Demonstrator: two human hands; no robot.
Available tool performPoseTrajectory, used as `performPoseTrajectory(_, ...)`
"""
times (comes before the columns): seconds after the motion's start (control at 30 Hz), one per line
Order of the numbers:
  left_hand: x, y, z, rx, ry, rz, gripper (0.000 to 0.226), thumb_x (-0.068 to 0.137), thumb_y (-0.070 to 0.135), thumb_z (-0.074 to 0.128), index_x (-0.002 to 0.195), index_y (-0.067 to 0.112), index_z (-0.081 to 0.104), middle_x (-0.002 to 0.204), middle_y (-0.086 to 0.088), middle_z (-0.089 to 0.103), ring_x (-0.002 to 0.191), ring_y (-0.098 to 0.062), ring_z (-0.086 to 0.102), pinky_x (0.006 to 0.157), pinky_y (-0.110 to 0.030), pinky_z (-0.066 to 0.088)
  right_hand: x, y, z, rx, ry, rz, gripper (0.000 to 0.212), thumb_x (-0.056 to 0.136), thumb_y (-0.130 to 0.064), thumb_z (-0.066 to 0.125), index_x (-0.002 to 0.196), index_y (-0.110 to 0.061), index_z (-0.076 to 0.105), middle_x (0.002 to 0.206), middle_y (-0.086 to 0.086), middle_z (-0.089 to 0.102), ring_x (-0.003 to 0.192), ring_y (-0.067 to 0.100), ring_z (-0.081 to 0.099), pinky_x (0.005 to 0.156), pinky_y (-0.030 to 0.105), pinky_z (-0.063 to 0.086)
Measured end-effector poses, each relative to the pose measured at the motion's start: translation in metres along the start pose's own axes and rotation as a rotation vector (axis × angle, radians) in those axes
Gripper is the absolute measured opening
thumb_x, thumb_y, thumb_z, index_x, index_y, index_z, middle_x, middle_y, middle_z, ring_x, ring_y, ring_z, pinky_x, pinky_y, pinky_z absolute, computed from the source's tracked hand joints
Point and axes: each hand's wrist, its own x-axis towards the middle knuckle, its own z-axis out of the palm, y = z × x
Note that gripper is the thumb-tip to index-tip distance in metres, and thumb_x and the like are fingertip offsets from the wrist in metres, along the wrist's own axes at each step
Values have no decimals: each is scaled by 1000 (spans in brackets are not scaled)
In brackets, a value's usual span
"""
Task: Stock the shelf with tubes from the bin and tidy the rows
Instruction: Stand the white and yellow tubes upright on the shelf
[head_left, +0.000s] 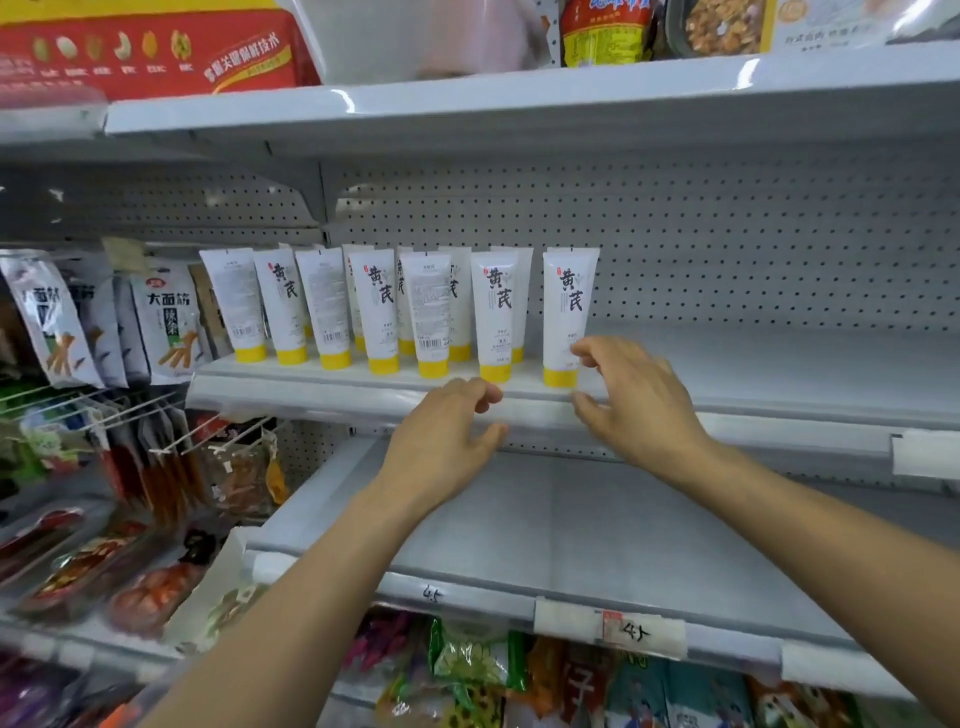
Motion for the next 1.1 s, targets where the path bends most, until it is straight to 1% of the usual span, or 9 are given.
performPoseTrajectory(0.1, -20, 2, 4, -25, 6, -12, 32, 91, 33, 60, 121, 22, 58, 115, 4, 61, 105, -12, 57, 91, -34, 48, -27, -12, 6, -49, -39, -180, 43, 84, -25, 64, 125, -19, 53, 120, 2, 60, 112, 25, 53, 92, 39, 37)
performPoseTrajectory(0.27, -70, -21, 3, 12, -77, -112, 36, 93, 33, 60, 125, 17, 56, 117, 0, 60, 102, -14, 56, 87, -28, 45, -55, -37, 35, -15, -201, -261, 42, 87, -30, 60, 127, -21, 51, 124, 1, 56, 117, 23, 51, 95, 38, 38)
performPoseTrajectory(0.43, -134, -82, -7, 50, -200, -294, 36, 94, 33, 58, 126, 17, 56, 115, 1, 59, 103, -16, 57, 86, -28, 46, -77, -82, 91, 74, -399, -311, 40, 90, -37, 57, 128, -25, 49, 127, -3, 54, 115, 19, 52, 95, 37, 41)
performPoseTrajectory(0.53, -174, -130, -10, 95, -310, -389, 30, 92, 31, 59, 118, 16, 59, 109, -2, 61, 100, -22, 59, 75, -26, 40, -83, -120, 134, 116, -518, -362, 35, 88, -38, 56, 121, -27, 51, 121, -5, 57, 108, 18, 54, 88, 38, 47)
performPoseTrajectory(0.63, -209, -187, -19, 44, -336, -553, 32, 94, 32, 59, 121, 15, 58, 110, 2, 60, 102, -20, 59, 77, -27, 43, -83, -162, 183, 167, -661, -394, 31, 87, -35, 57, 116, -25, 55, 115, -4, 58, 105, 18, 55, 83, 35, 46)
performPoseTrajectory(0.8, -260, -309, -27, -17, -381, -818, 34, 94, 33, 60, 121, 13, 59, 111, -3, 62, 98, -21, 60, 80, -27, 44, -91, -238, 295, 301, -967, -257, 20, 83, -33, 58, 101, -22, 59, 101, -3, 63, 93, 18, 61, 79, 38, 51)
performPoseTrajectory(0.93, -295, -406, -3, -44, -423, -1050, 32, 92, 29, 63, 119, 13, 62, 113, -6, 66, 106, -24, 61, 88, -28, 44, -119, -278, 410, 398, -1222, -119, 18, 81, -36, 60, 91, -21, 57, 91, -2, 63, 88, 20, 62, 80, 37, 52)
performPoseTrajectory(1.0, -311, -450, 22, -32, -518, -1153, 30, 91, 31, 62, 118, 17, 61, 118, -2, 65, 111, -22, 59, 92, -25, 42, -137, -287, 461, 393, -1309, -30, 14, 86, -30, 63, 93, -21, 56, 95, 0, 62, 93, 22, 62, 81, 33, 51)
performPoseTrajectory(1.1, -335, -507, 64, -47, -635, -1244, 36, 91, 31, 61, 122, 14, 57, 128, -9, 60, 117, -28, 55, 100, -35, 43, -162, -292, 526, 342, -1371, 139, 23, 89, -24, 63, 109, -13, 60, 114, 8, 62, 105, 25, 59, 87, 30, 46)
